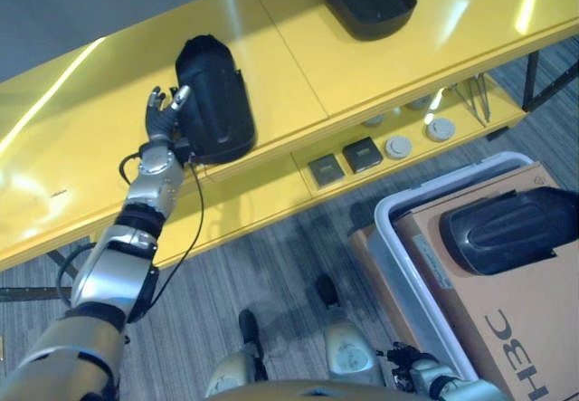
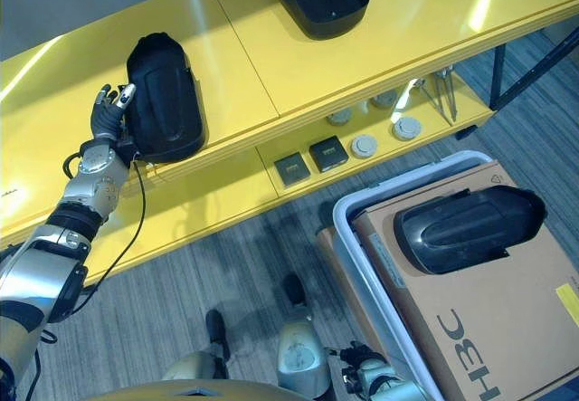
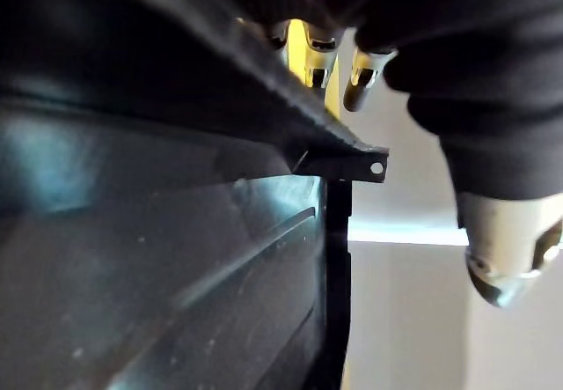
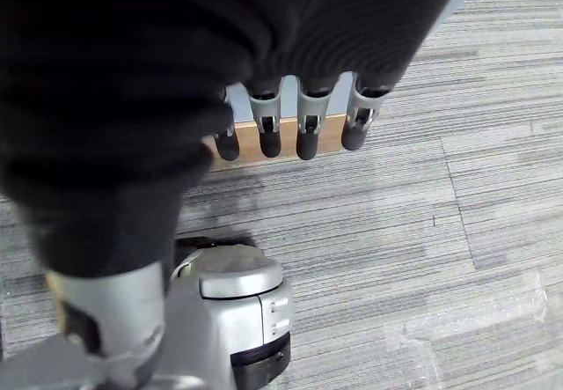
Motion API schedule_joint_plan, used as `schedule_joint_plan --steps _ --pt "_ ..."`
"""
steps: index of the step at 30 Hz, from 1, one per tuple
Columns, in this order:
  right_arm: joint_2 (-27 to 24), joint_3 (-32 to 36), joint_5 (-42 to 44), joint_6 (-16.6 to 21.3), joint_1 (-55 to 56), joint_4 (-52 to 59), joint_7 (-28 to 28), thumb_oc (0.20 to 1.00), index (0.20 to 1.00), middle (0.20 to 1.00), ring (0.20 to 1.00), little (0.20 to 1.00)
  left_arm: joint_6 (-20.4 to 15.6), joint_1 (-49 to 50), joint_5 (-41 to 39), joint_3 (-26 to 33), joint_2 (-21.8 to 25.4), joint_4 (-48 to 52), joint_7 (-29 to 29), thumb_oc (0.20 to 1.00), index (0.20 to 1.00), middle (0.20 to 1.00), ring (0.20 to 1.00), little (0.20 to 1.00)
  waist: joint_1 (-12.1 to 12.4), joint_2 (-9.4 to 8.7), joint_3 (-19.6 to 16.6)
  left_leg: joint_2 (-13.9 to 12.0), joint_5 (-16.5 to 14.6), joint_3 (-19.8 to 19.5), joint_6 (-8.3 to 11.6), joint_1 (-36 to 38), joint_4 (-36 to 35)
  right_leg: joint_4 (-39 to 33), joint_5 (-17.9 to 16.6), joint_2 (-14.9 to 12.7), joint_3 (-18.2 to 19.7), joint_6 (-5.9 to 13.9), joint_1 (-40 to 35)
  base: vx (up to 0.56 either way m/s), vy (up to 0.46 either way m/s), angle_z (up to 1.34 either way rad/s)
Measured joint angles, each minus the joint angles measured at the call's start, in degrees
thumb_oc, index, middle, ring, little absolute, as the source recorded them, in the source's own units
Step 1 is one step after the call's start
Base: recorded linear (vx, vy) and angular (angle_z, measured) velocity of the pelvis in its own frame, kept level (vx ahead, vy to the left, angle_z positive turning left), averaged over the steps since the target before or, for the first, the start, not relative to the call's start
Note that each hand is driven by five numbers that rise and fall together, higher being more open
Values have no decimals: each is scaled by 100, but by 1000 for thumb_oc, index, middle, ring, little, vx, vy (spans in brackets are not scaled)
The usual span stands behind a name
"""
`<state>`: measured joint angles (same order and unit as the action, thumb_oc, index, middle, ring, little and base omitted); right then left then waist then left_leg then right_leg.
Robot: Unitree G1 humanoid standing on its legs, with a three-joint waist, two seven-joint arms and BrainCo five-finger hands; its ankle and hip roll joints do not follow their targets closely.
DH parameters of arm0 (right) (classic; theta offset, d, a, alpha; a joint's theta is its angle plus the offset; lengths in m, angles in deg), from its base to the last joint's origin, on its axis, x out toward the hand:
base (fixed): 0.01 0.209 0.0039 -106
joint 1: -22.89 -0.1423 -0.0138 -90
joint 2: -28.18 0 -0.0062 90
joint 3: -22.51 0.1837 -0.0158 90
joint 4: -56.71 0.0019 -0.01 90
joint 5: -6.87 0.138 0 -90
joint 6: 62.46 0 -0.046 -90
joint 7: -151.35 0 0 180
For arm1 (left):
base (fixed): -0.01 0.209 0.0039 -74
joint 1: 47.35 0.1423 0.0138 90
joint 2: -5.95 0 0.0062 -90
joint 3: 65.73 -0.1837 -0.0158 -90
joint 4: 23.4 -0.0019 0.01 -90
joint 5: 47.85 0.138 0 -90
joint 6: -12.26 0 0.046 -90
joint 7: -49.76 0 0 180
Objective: Move parts from the plastic box to the shelf.
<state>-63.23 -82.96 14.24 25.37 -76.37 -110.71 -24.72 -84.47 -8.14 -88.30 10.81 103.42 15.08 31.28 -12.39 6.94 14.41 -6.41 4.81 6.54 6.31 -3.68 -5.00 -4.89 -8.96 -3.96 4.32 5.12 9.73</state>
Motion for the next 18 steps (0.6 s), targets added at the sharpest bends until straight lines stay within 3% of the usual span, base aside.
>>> schedule_joint_plan --steps 6,9,10,11,13,16,18 --pt "1 14 -2 -34 11 1 1 1000 1000 1000 1000 1000 21 209 5 245 -4 -10 -163 1000 1000 1000 1000 1000 -7 -12 -36 -9 -15 -2 1 192 0 -23 34 7 -7 -2 -193 0 0 0" --pt "9 46 -2 -40 18 14 2 1000 1000 1000 1000 1000 -61 775 67 458 -31 1106 -412 1000 1000 1000 1000 1000 13 -46 -57 -10 -12 -19 6 211 0 7 32 8 -22 -4 -218 -3 -1 2" --pt "23 51 -3 -46 21 41 6 1000 1000 1000 1000 1000 -134 1166 214 501 -70 1633 -540 799 799 799 799 799 78 -94 -84 -11 -10 -27 10 269 0 1 36 9 -26 -7 -285 0 0 0" --pt "41 118 -3 -48 39 128 8 1000 1000 1000 1000 1000 -157 1535 382 635 -128 2071 -598 200 200 200 200 200 126 -135 -108 -18 -31 -31 11 336 -1 8 67 14 -33 -12 -354 0 0 0" --pt "97 281 -2 -20 166 223 17 1000 1000 1000 1000 1000 -267 2250 607 805 -229 2687 -657 200 200 200 200 200 165 -229 -194 -41 -95 -34 0 507 -1 2 117 31 -57 -24 -538 17 2 5" --pt "185 315 1 10 249 208 20 1000 1000 1000 1000 1000 -306 2564 725 913 -212 2700 -761 200 200 200 200 200 338 -393 -462 -53 -153 -109 -14 592 1 -24 210 26 -170 -69 -677 24 22 14" --pt "301 391 4 9 308 225 27 1000 1000 1000 1000 1000 -384 3247 984 1110 -217 3675 -703 200 200 200 200 200 336 -546 -582 -55 -156 -187 -9 736 0 5 198 27 -231 -37 -849 25 40 17"
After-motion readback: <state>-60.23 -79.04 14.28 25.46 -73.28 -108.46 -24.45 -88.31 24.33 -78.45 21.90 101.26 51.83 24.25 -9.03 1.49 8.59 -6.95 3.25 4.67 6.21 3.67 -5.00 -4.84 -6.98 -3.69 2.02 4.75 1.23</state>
